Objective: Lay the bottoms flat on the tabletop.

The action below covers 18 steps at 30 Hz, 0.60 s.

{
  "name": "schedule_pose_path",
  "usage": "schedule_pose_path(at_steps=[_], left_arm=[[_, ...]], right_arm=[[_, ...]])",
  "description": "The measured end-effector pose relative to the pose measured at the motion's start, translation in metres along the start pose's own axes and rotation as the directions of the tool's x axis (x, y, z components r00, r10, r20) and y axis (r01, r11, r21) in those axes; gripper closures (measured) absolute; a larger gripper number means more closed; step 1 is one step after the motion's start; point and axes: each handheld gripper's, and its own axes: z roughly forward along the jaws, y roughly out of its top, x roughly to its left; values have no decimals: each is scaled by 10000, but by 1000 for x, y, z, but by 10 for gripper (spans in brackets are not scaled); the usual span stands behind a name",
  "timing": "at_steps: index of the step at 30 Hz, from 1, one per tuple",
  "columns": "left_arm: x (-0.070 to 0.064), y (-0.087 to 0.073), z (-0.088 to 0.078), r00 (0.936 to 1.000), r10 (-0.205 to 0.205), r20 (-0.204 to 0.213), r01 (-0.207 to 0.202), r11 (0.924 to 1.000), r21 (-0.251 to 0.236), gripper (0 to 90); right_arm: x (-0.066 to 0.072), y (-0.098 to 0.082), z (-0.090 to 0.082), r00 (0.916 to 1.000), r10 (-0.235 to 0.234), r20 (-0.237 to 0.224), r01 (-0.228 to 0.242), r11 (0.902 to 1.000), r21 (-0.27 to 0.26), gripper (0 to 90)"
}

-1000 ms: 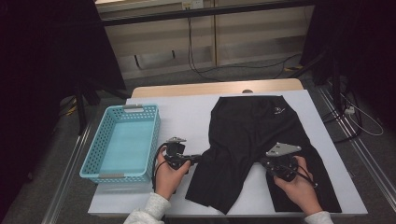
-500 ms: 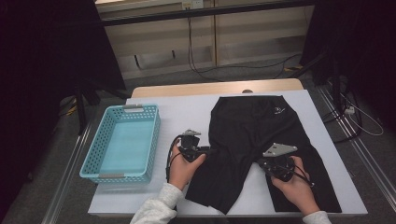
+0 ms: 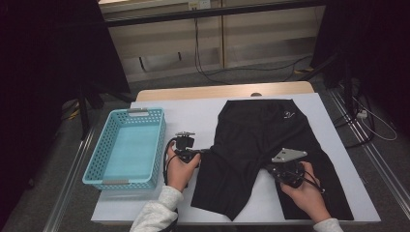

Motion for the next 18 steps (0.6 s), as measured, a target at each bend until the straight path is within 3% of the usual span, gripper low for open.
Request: schedule_pose_path(at_steps=[5, 11, 12, 15, 16, 17, 18], left_arm=[[4, -1, -3, 9998, -152, -158, 151, 9999, -61, 891], [3, -1, -4, 9993, -32, -385, 30, 10000, -39, 879], [1, 2, -4, 9984, -40, -560, 30, 9998, -189, 857], [1, 5, -2, 9985, 5, -539, -24, 9994, -346, 793], [1, 7, -1, 9982, 87, -601, -113, 9990, -428, 714], [0, 9, 0, 9976, 190, -673, -223, 9986, -477, 714], [0, 12, 2, 9977, 208, -645, -241, 9984, -503, 649]], right_arm=[[2, 2, -1, 10000, -45, -55, 44, 10000, -89, 885], [6, 2, 0, 9996, -226, -191, 225, 9997, -99, 883], [7, 2, 1, 9995, -248, -220, 247, 9997, -41, 883], [8, 3, 1, 9994, -289, -167, 289, 9996, 17, 883], [7, 3, 1, 9995, -271, -162, 272, 9996, 40, 883], [7, 3, 1, 9995, -271, -162, 272, 9996, 40, 883], [6, 2, 1, 9997, -229, -111, 230, 9997, 44, 882]])
